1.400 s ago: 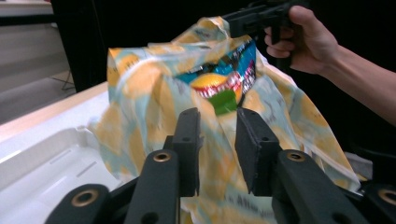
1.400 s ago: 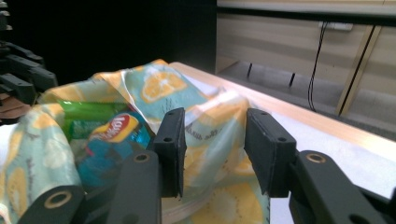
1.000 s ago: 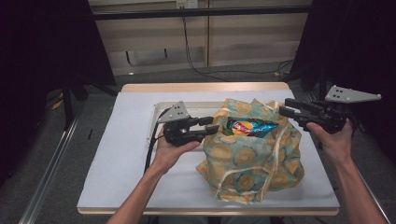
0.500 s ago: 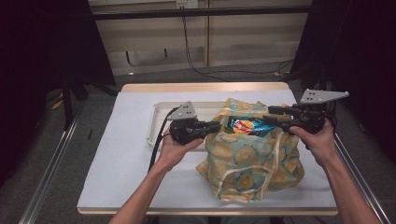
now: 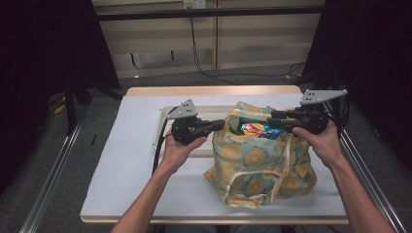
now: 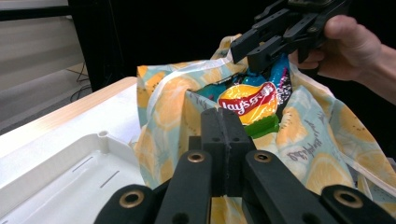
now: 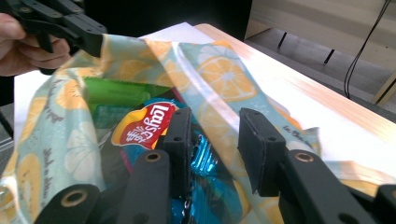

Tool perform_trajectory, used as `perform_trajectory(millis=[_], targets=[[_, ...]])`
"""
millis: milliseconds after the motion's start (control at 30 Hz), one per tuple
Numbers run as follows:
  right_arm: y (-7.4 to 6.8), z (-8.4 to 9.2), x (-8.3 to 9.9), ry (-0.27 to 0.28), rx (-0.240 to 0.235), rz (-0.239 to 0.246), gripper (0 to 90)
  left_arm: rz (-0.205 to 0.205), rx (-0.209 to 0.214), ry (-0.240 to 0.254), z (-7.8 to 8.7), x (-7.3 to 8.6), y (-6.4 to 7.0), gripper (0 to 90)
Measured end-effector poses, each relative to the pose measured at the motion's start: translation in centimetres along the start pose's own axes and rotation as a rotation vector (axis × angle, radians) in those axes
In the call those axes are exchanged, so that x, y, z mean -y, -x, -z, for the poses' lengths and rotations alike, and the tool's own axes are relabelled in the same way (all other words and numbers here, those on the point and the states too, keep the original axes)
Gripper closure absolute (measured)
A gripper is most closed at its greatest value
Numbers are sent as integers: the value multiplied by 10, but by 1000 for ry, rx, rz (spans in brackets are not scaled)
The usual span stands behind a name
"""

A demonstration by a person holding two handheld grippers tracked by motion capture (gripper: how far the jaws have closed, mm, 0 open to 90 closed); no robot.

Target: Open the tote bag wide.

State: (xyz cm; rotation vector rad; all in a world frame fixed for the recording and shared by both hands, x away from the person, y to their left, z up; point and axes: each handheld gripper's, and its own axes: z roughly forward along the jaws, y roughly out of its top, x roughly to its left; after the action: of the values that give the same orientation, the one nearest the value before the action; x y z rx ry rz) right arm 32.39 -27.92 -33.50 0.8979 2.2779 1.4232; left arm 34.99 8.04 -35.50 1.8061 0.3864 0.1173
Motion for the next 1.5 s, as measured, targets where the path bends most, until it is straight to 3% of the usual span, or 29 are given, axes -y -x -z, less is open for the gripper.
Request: perform_trajectory(millis=[233,367,500,567,667,733,833,900,933,1000,1100,1167,1300,1367,1500], targets=[[11,6,1,38,13,-29,641,6,-11,25,11,-2,-3,900],[11,3,8,6,-9,-24,637,14,-12,29,12,-1,-4,900],[13,3,14,12,-67,-34,626,13,-1,10,6,0,0,869],[11,3,16,2,-92,-30,655,-4,16,6,1,0,3,783],[6,2,16,-2,-109,-20,726,-17,3,-5,-4,1,9,674],[3,1,17,-11,-118,-15,785,-30,-5,19,-1,-2,15,619],[0,1,18,-19,-126,-10,868,-60,16,52,3,-11,23,619],[-2,1,17,-16,-137,-7,900,-81,49,53,5,-15,25,700],[-3,0,17,-15,-139,-5,900,-75,85,68,3,-16,26,735],[-5,-1,17,-8,-139,-6,900,-92,102,51,-3,-17,32,745],[-7,-1,15,-4,-140,-7,900,-99,118,25,-15,-15,36,666],[-9,0,14,-1,-142,-3,900,-100,70,-14,-24,-11,36,600],[-13,2,9,16,-132,9,900,-81,53,-66,-35,-4,30,511],[-10,2,6,33,-117,4,900,-76,54,-111,-40,0,31,502],[4,3,1,73,-77,-13,900,-94,51,-109,-41,4,33,475]])
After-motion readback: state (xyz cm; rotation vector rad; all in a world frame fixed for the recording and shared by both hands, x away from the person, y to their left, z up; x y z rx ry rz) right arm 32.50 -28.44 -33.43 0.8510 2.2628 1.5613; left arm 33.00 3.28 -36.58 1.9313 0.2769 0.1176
